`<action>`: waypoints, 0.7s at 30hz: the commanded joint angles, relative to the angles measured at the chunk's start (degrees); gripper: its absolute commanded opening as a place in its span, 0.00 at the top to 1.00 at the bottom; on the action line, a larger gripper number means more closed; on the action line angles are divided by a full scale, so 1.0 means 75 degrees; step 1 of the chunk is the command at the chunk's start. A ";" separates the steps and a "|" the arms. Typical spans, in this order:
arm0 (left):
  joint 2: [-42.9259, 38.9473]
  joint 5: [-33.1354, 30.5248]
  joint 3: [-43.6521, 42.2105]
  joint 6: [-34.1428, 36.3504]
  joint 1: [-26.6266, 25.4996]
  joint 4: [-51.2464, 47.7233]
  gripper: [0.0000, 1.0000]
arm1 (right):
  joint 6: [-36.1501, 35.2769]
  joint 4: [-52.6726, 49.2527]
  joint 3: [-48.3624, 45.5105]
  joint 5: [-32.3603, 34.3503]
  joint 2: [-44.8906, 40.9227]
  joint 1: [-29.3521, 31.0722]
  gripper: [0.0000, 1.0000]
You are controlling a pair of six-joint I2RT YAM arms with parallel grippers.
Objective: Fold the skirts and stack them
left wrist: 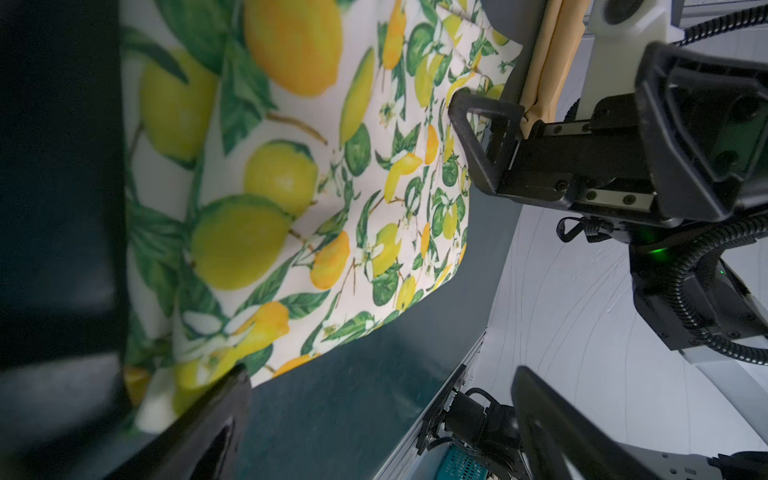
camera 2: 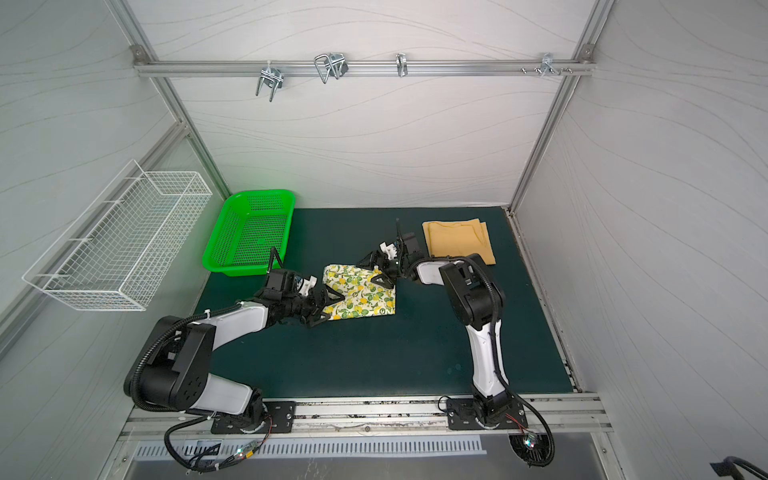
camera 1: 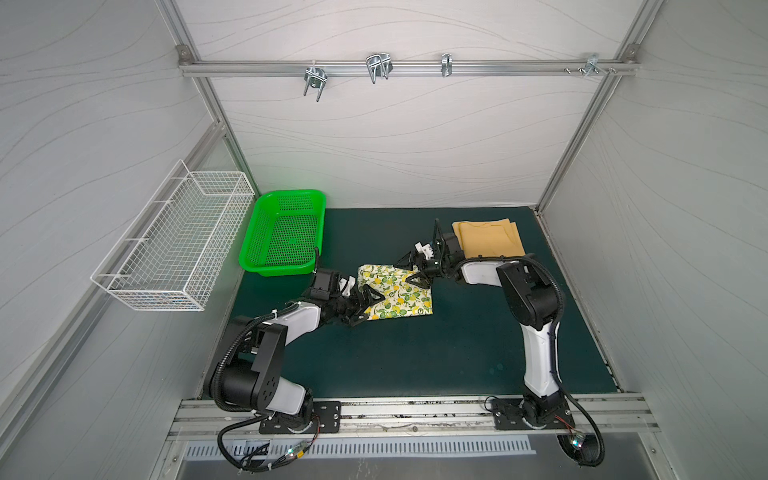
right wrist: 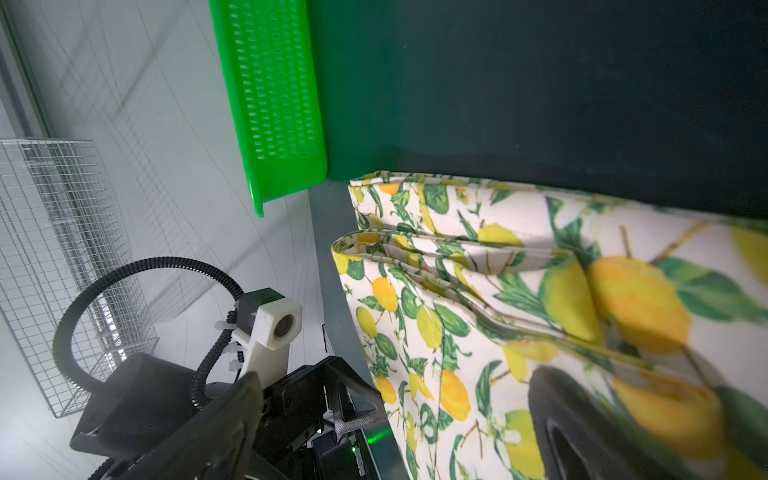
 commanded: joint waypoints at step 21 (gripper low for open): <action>0.0853 -0.0029 0.2787 0.0506 0.0029 -0.1327 0.01 | -0.0229 -0.0429 -0.1263 0.0029 -0.2485 0.0012 0.01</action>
